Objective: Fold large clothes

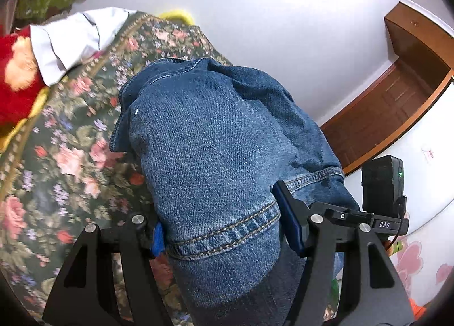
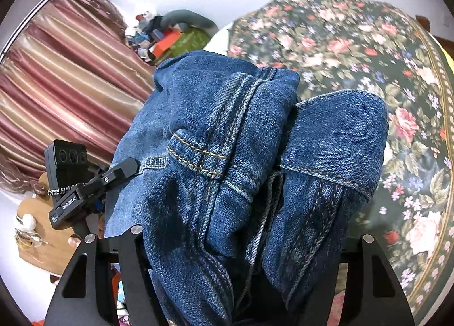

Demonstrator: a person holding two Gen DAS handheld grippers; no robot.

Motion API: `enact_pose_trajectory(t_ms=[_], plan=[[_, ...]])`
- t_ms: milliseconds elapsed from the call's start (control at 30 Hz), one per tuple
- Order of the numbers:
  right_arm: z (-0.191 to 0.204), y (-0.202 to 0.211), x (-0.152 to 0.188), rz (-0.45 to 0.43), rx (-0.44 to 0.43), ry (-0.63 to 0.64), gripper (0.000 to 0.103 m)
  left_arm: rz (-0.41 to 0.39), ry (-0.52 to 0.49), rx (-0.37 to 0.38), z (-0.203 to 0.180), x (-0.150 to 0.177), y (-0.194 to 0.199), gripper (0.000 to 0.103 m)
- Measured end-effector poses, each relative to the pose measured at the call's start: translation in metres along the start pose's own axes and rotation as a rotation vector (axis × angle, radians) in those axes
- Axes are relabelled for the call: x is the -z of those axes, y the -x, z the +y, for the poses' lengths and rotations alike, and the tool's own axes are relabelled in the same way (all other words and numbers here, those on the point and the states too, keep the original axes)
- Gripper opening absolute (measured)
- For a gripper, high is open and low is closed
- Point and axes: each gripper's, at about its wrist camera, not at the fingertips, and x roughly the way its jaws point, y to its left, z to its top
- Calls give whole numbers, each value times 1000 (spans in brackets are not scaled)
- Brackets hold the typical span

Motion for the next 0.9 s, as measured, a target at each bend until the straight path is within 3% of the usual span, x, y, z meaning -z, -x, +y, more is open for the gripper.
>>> enact_pose_trajectory(t_ms=[300, 700, 900], plan=[[35, -39, 29, 21, 5, -26, 67, 25, 3, -41, 41, 17, 32, 65], [13, -143, 80, 174, 72, -104, 67, 154, 91, -118, 137, 76, -6, 65], [21, -159, 90, 223, 155, 12, 69, 182, 163, -96, 167, 105, -16, 67]])
